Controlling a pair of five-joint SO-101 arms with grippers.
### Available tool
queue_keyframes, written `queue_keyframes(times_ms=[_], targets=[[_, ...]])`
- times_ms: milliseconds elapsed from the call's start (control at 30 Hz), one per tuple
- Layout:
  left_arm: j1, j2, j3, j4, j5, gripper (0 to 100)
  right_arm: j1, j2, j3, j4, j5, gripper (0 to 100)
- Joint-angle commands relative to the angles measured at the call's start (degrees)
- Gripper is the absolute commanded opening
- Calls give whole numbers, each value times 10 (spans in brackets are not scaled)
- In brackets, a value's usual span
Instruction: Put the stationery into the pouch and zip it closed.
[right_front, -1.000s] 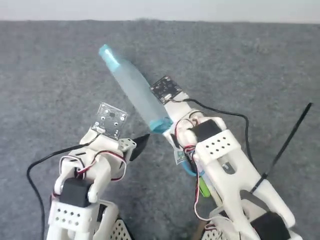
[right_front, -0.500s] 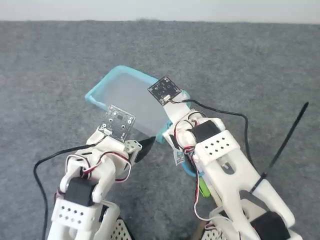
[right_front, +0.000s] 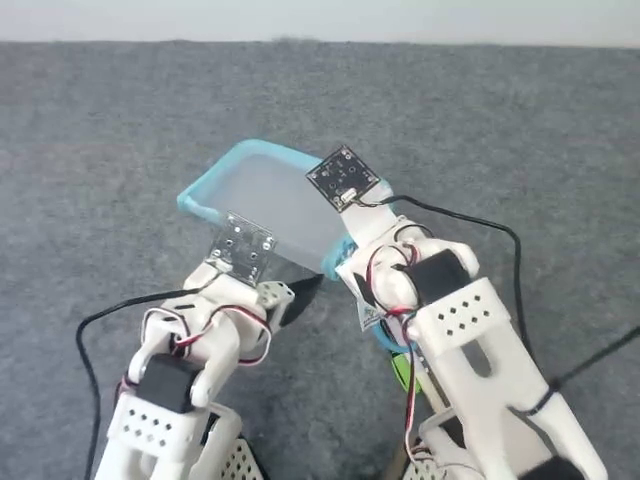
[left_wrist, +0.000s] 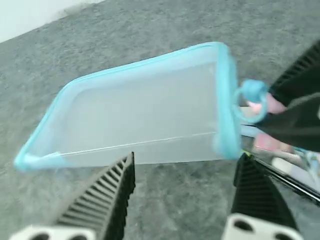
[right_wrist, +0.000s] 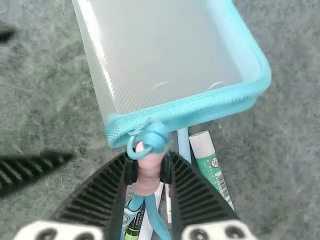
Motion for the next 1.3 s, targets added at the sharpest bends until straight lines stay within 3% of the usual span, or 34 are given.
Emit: queue_keyframes(times_ms=[0, 233, 767, 1033, 1267], targets=[[46, -8, 5, -18, 7, 305, 5, -34, -38, 5, 8, 6], [47, -7, 28, -55, 7, 303, -42, -40, -42, 29, 8, 6], [6, -6, 74, -105, -10, 301, -43, -84, -52, 75, 11, 6], [12, -11, 73, -103, -9, 301, -43, -81, -49, 72, 10, 6], [62, -11, 35, -60, 17, 302, -44, -51, -49, 59, 8, 6]])
